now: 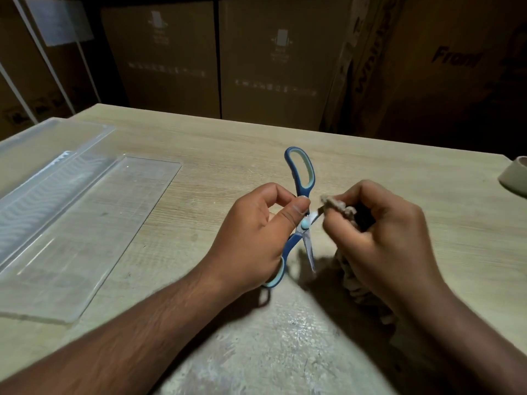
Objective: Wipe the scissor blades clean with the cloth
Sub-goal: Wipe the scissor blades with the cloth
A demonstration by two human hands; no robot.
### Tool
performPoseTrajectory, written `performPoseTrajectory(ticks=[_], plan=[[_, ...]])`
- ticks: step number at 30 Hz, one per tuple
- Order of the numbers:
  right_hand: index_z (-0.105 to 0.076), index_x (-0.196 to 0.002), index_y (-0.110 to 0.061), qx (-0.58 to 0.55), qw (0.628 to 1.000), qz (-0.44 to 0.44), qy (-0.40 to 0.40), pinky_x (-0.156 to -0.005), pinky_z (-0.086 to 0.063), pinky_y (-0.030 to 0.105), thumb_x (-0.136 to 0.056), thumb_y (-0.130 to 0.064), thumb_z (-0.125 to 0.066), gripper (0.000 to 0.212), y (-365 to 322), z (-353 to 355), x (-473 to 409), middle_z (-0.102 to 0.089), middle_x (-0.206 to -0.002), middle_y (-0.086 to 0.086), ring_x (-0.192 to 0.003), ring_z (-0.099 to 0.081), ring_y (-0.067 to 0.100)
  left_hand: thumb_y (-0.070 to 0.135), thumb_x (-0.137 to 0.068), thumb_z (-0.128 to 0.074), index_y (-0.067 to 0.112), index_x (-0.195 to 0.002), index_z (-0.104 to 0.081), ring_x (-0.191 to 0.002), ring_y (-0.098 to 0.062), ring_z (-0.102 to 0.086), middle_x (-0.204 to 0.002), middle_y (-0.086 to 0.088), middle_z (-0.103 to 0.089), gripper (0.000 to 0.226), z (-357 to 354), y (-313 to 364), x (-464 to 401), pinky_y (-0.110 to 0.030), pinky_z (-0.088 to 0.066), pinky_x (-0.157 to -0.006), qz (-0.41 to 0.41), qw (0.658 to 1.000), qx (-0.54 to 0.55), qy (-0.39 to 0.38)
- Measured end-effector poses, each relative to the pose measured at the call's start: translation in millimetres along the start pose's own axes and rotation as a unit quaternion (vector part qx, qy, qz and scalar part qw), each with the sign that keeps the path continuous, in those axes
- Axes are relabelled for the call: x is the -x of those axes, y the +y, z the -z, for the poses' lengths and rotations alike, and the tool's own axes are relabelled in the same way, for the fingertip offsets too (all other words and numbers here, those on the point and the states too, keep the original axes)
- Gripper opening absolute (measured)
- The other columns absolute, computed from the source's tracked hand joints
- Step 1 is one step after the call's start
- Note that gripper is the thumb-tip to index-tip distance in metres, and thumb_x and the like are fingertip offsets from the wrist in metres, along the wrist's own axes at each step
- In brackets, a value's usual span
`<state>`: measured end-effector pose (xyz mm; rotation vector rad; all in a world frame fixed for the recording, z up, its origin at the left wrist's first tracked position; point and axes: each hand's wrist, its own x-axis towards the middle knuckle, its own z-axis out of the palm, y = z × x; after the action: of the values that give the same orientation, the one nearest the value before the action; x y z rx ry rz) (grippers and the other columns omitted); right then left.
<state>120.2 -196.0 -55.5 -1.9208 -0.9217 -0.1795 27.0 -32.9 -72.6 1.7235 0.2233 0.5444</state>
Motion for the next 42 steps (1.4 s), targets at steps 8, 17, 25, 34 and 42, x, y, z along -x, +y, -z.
performPoseTrajectory(ticks=[8,17,25,34,42], plan=[[-0.07,-0.083,-0.026,-0.036,0.999,0.033,-0.012,-0.05,-0.046,0.038,-0.091,-0.019,-0.077,0.012,-9.7,-6.5,4.0,-0.069,-0.07,0.0,-0.054,-0.057,0.019,0.036,-0.103,-0.064,0.015,-0.094,-0.069,-0.056,-0.051,-0.054,-0.08,-0.031,-0.072,0.023,0.0,4.5,0.9,-0.057,-0.046,-0.056,0.004,1.0,0.021,0.012],[-0.065,-0.087,-0.033,-0.134,0.98,0.026,0.141,-0.059,-0.052,0.027,-0.096,-0.018,-0.074,0.02,-7.2,23.1,-6.7,-0.071,-0.078,0.002,-0.065,-0.062,0.012,0.032,-0.107,-0.058,0.02,-0.088,-0.068,-0.047,-0.016,-0.029,-0.05,0.007,-0.051,0.024,-5.0,1.9,-2.1,-0.028,-0.027,-0.048,0.024,0.999,0.022,0.02],[-0.071,-0.094,-0.026,0.038,0.992,0.121,-0.015,-0.053,-0.045,0.021,-0.091,-0.021,-0.073,0.006,-9.7,3.6,4.0,-0.071,-0.077,-0.012,-0.063,-0.064,0.012,0.049,-0.1,-0.057,0.027,-0.099,-0.069,-0.055,-0.035,-0.054,-0.08,-0.03,-0.07,0.025,-3.5,3.9,-0.9,-0.045,-0.045,-0.058,-0.004,1.0,0.023,-0.009],[-0.068,-0.092,-0.022,-0.008,0.992,0.122,0.014,-0.05,-0.046,0.036,-0.097,-0.022,-0.072,0.007,-6.5,0.8,7.7,-0.072,-0.078,-0.004,-0.057,-0.062,0.017,0.051,-0.097,-0.06,0.03,-0.103,-0.069,-0.078,-0.065,-0.061,-0.097,-0.036,-0.069,0.024,-2.1,5.6,0.6,-0.077,-0.052,-0.073,-0.013,0.998,0.052,-0.02],[-0.067,-0.092,-0.024,0.018,0.996,0.075,0.037,-0.05,-0.044,0.039,-0.096,-0.013,-0.074,0.014,6.5,7.4,1.6,-0.069,-0.072,0.001,-0.056,-0.059,0.023,0.037,-0.104,-0.061,0.024,-0.102,-0.07,-0.085,-0.047,-0.07,-0.095,-0.008,-0.079,0.016,-2.1,6.6,1.5,-0.059,-0.055,-0.079,-0.009,1.0,0.021,-0.019]])
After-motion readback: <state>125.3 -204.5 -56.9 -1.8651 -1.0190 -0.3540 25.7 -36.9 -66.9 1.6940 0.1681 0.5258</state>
